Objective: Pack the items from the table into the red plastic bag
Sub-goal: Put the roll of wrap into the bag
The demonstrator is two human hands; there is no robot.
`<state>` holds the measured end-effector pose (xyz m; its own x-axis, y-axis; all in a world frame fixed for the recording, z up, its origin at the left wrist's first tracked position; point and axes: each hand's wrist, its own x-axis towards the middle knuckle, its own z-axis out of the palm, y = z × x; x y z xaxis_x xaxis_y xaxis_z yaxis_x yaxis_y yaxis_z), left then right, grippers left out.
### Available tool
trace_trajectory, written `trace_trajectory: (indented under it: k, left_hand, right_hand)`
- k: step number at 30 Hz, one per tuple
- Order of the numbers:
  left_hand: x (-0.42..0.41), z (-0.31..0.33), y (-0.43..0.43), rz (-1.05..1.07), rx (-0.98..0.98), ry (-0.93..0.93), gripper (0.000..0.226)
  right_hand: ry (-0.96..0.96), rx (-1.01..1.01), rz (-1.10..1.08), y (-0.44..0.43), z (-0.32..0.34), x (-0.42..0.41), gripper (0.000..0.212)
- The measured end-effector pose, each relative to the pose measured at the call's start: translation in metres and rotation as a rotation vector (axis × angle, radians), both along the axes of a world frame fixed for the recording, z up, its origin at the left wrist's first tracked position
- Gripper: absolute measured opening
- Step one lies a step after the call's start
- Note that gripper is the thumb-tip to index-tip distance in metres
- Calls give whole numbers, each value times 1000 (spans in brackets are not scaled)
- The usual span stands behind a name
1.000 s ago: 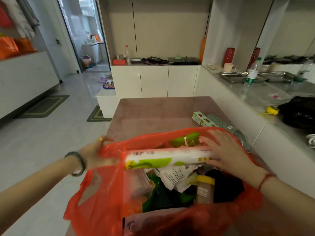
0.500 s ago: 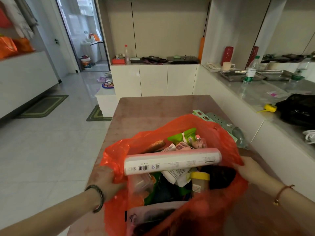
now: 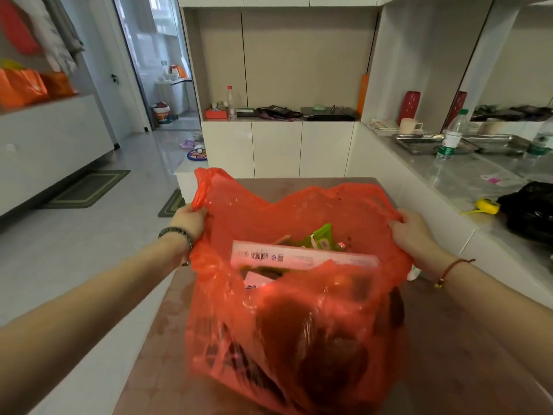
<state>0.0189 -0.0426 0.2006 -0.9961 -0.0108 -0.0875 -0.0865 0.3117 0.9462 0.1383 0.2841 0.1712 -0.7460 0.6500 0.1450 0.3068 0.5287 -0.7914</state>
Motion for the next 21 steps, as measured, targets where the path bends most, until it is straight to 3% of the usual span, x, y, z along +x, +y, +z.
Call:
trace_trajectory:
  k: [3,8,14,17,21]
  left_hand:
    - [-28,13,14,-5,21,18,15]
    - [-59,29,24,45,84,55,25]
    - [-92,17,17,131,171,139,32]
    - [-97,0,2,99,157,86,28]
    - [-88,-16,-12,38,8,-72,25]
  right_hand:
    - [49,-12,8,10,21,-27,17]
    - [130,-144,12,34,24,-59,15]
    - [221,-163,153,37,27,-92,18]
    - [160,-189,197,36,23,-104,13]
    - [10,-373,277,51,3,-108,15]
